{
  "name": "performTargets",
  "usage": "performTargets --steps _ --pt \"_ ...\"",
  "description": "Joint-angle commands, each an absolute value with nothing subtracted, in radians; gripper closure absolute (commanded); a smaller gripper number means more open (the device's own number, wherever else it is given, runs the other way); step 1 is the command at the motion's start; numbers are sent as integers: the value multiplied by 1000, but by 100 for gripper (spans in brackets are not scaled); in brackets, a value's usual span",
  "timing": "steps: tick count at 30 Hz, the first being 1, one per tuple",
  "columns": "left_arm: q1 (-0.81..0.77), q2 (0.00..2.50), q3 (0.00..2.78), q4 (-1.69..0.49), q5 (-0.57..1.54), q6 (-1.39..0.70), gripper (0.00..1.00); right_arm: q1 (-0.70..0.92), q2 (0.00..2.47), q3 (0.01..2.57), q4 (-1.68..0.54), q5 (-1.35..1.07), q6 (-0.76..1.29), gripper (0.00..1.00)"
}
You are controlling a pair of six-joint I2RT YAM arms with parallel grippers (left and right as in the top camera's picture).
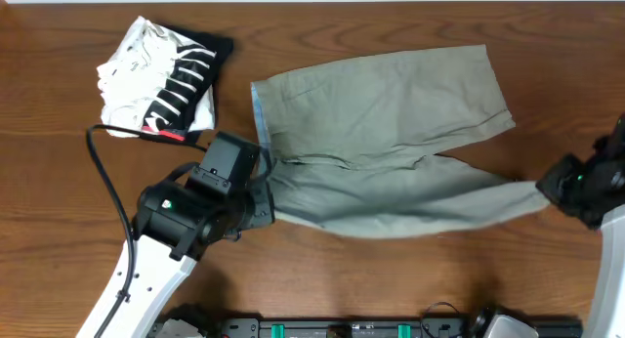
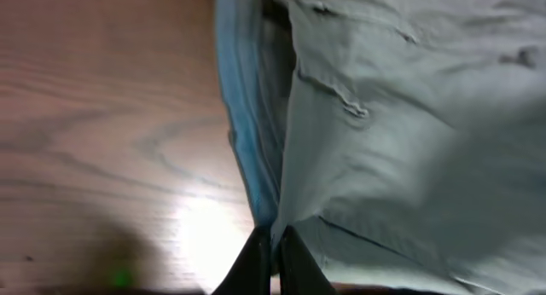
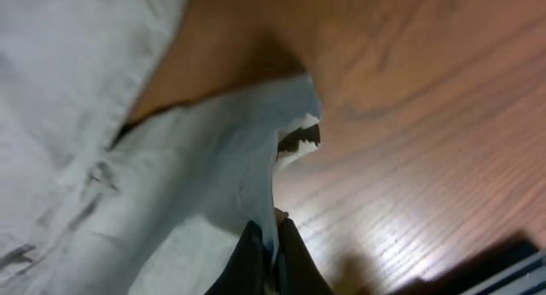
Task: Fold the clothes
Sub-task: 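Fold the lower half up over the upper half with both grippers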
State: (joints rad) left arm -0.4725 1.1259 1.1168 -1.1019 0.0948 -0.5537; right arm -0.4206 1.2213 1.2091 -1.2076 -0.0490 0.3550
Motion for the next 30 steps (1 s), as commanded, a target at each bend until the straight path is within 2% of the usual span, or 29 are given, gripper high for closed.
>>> performTargets --steps 1,18,30 --pt "-472 1154 1140 -1069 -20 -559 94 -400 1246 1287 -1205 -36 331 99" --pt "-292 1250 1236 -863 -24 -417 94 -338 1388 1388 -1019 -77 297 99" --pt "-281 1328 1240 -691 -47 -416 94 -255 1413 1388 -820 -94 272 99"
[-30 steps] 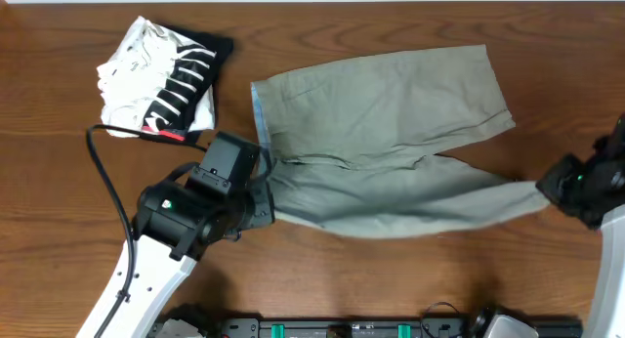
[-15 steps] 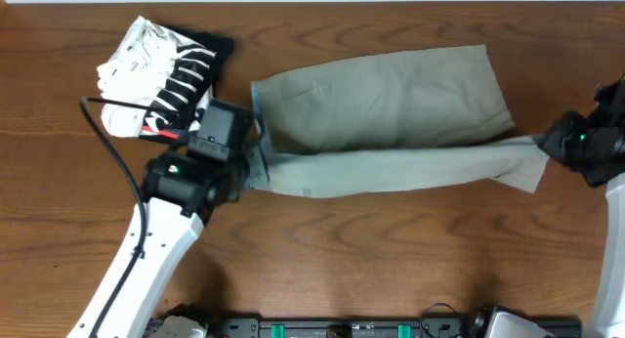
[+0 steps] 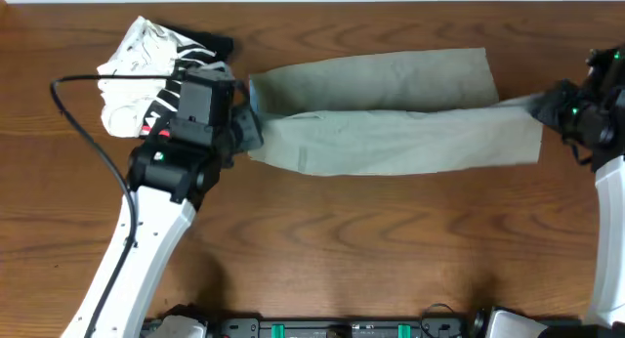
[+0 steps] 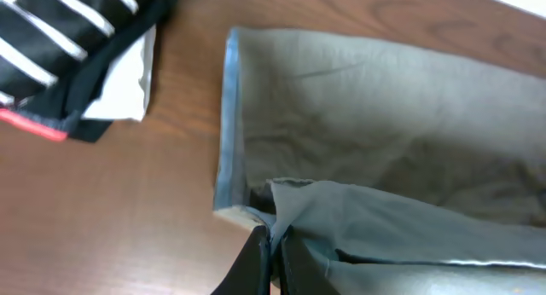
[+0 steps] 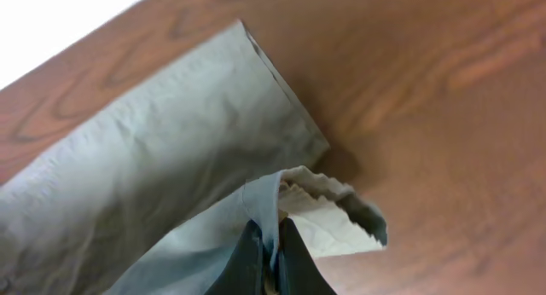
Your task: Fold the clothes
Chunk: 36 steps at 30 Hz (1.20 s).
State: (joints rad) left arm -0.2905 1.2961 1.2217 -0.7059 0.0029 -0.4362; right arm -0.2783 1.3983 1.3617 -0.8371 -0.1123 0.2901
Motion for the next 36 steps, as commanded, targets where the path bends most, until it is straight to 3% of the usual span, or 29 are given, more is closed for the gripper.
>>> performTargets --steps 1,18,36 --pt "-281 1344 1240 -684 -49 -415 94 -245 1423 1388 -810 -94 272 99" --pt "-205 1509 1240 -497 -144 -415 94 -201 1701 1388 -542 -72 273 99" --pt "-195 1679 1240 -357 -151 -411 94 -96 1809 1388 -280 -43 253 99"
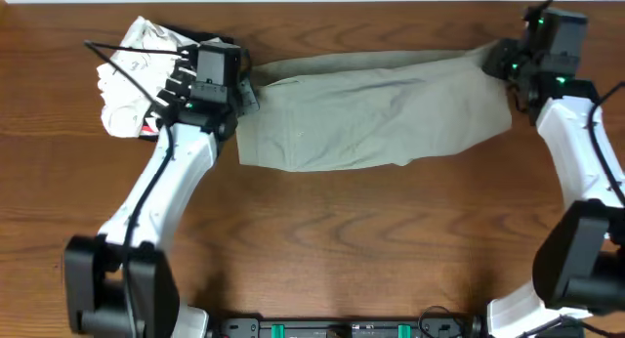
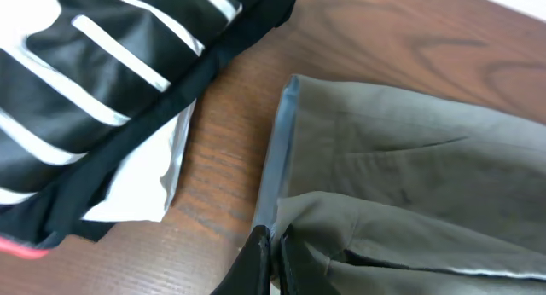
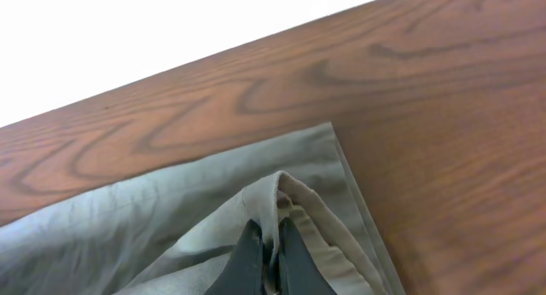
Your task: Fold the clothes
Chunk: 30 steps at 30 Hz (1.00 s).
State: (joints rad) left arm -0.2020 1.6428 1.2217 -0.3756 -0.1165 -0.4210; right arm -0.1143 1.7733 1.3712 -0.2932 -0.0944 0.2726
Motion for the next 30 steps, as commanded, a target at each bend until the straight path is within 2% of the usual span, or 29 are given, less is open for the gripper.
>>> performTargets --steps 1,18,22,23,24,28,29,30 --pt "-195 1692 1240 -347 -151 -411 94 -93 1822 1388 -276 -37 253 100" --pt "-192 1812 1240 -217 -229 -382 94 -71 2066 1388 -68 -34 257 97" --pt "-192 1835 1240 -194 -229 -381 94 -64 2108 1388 -26 -33 257 92" --pt "-192 1842 1240 -187 -229 -381 91 -64 2118 1388 -15 -34 257 85" --pt "-192 1847 1240 -181 -229 -381 83 -64 2126 1388 -6 -34 257 72" --pt "-192 1861 1241 -138 -229 -361 38 -64 2121 1388 37 -43 214 20" --pt "-192 1856 1245 -128 -229 -350 31 -64 2112 1390 47 -52 190 12" --pt "-192 1850 1252 -129 -229 -345 28 -65 2098 1393 46 -59 170 6"
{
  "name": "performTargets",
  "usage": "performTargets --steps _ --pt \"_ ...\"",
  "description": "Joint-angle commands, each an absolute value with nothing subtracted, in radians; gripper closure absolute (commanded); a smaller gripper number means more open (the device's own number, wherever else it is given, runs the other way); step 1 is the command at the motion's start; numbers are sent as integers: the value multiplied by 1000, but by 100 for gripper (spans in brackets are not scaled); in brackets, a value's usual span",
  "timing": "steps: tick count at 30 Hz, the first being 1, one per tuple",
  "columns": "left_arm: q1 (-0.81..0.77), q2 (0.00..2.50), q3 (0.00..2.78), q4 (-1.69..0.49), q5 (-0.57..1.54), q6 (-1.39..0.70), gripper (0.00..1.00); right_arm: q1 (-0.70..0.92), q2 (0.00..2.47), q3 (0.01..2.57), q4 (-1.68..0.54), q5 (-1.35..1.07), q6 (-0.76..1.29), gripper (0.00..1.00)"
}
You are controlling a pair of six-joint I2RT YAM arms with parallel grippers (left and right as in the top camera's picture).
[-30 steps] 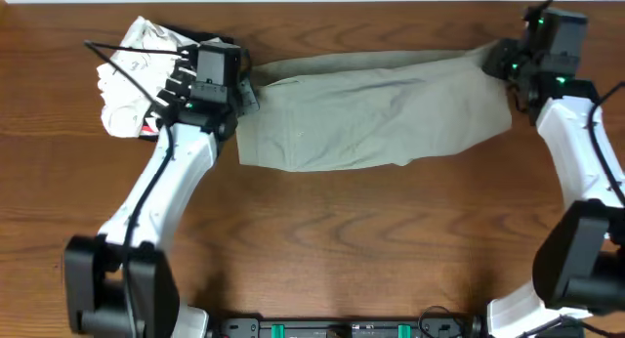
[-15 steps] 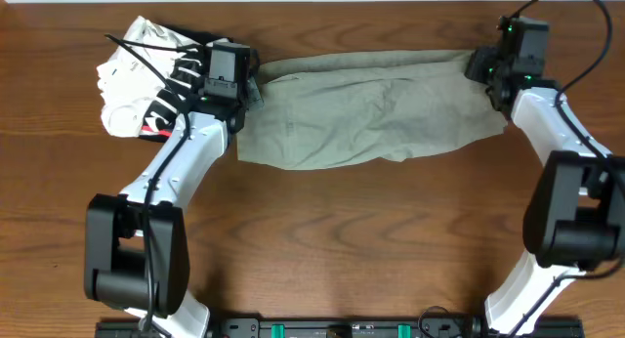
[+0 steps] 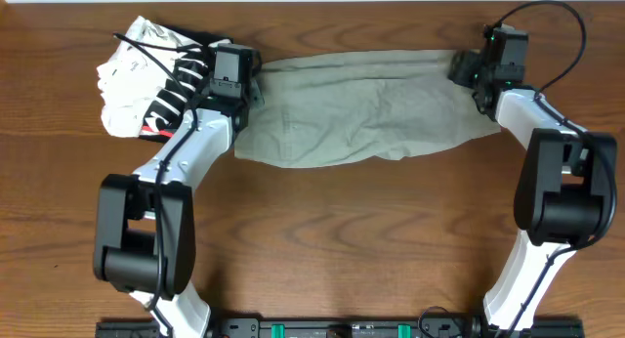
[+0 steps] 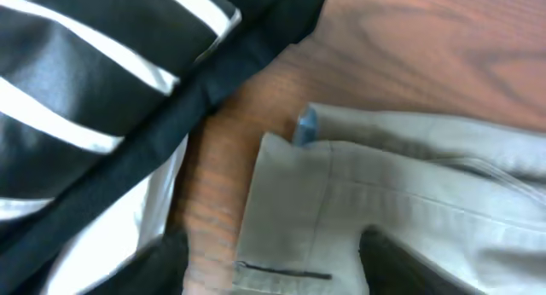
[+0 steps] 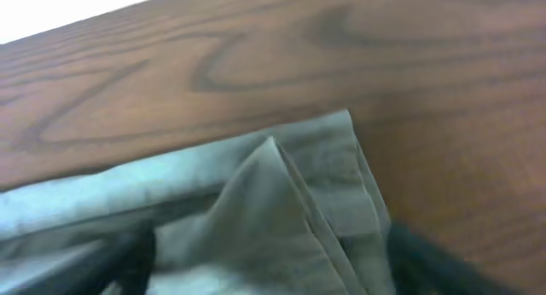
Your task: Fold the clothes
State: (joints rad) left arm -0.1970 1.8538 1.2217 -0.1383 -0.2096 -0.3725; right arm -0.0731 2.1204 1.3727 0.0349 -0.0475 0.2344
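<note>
The grey-green trousers [image 3: 361,108] lie folded lengthwise along the far side of the table, one leg on top of the other. My left gripper [image 3: 248,88] is open over the waistband end [image 4: 341,201], with its fingers [image 4: 162,265] spread either side of the cloth. My right gripper [image 3: 469,72] is open over the hem end [image 5: 290,184], where the upper hem corner stands up in a small peak. Neither gripper holds anything.
A crumpled black-and-white garment [image 3: 156,74] lies at the far left, close beside the waistband and the left arm; it fills the upper left of the left wrist view [image 4: 102,90]. The table's far edge runs just behind the trousers.
Both grippers have opened and let go of the trousers, which now rest flat on the table. The right gripper is a little further left over the hem end.
At first the trousers lay with legs splayed, my left gripper shut on the near waistband corner and my right on the near leg's hem. Then the near leg was lifted over the far leg, then laid on it at the back. Now both ends are released.
</note>
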Motion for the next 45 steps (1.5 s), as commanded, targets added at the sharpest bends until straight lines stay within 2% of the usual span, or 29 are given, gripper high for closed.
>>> performTargets --steps 1,5,9,11,14,16,18,24,31,36,45 --pt "-192 1841 1260 -131 -229 -332 24 -65 2082 1396 40 -60 158 1" --pt "-197 1776 1292 -187 -216 -326 18 -65 1993 1400 -26 -125 125 1" --pt "-207 1706 1293 -279 -163 -327 18 -65 1898 1400 -187 -190 100 1" --pt "-209 1696 1293 -329 -125 -336 18 -65 1864 1400 -283 -205 87 7" --pt "-209 1706 1292 -415 -33 -337 18 -64 1852 1400 -377 -274 84 48" --pt "-209 1723 1288 -456 6 -337 19 -63 1863 1397 -420 -316 72 82" --pt "-209 1744 1278 -476 37 -337 19 -62 1882 1393 -451 -322 72 99" --pt "-209 1819 1273 -486 194 -275 18 -65 1992 1392 -517 -270 42 99" --pt "-211 1861 1273 -485 199 -262 18 -73 2148 1392 -586 -104 45 99" --pt "-221 1861 1273 -485 199 -262 18 -107 2241 1392 -684 28 136 99" --pt "-303 1819 1275 -482 189 -262 18 -212 2267 1391 -851 132 172 99"
